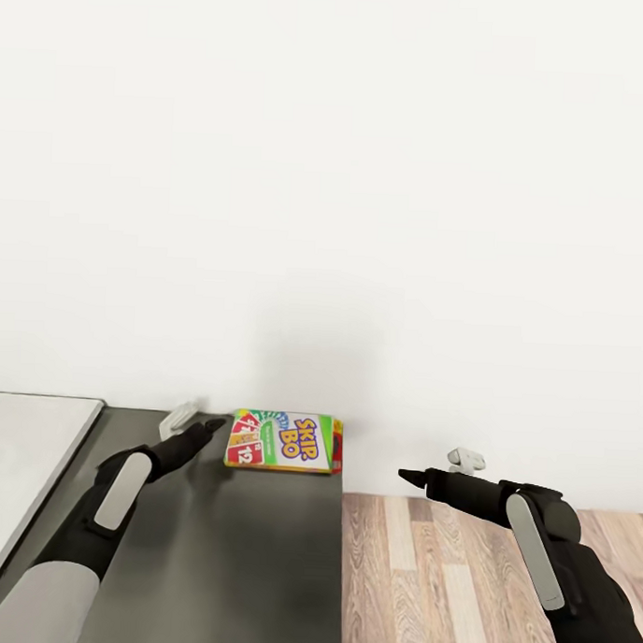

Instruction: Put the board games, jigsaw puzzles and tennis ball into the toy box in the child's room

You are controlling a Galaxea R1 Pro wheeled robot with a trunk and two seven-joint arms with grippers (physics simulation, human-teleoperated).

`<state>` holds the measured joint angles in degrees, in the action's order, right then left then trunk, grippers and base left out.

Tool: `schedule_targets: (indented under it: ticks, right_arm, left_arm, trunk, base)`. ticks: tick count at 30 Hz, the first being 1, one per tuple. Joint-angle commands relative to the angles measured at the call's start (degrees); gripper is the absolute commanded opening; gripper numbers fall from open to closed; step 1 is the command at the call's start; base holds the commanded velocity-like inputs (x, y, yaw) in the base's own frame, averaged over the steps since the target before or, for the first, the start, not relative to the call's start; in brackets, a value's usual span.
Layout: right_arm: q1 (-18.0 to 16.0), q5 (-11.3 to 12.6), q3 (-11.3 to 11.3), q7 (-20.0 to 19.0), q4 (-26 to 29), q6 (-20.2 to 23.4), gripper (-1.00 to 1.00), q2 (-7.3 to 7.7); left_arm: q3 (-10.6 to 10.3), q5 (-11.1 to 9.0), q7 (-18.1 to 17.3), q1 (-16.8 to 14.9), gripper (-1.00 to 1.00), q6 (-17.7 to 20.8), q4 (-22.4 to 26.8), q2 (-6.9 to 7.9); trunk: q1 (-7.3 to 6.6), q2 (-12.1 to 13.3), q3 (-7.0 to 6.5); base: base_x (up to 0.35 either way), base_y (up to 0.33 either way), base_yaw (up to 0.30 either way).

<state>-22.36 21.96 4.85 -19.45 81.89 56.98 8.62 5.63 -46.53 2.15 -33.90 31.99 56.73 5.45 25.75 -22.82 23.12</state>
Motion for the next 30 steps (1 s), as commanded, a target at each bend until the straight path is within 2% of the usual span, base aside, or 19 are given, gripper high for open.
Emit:
schedule_targets:
  ticks: [1,15,30]
  right_arm:
    - [-0.05,-0.51,0.08,-0.59,0.02,0.24,1.0,-0.01]
    - [-0.05,-0.51,0.08,-0.59,0.02,0.24,1.0,-0.01]
    - [-0.05,-0.51,0.08,-0.59,0.02,0.24,1.0,-0.01]
  left_arm:
    - [0.08,-0.49,0.23,-0.02,1.0,0.34,-0.02,0.0]
    - [0.08,-0.49,0.24,-0.02,1.0,0.32,-0.37,0.0]
    - [0.08,-0.5,0.23,-0.02,1.0,0.31,-0.39,0.0]
  trunk:
    - [0.03,-0.1,0.09]
    - [0.03,-0.1,0.11]
    - [0.03,-0.1,0.11]
  base:
    - [0.0,0.0,-0.159]
    - [0.0,0.0,-0.223]
    - [0.0,0.0,-0.04]
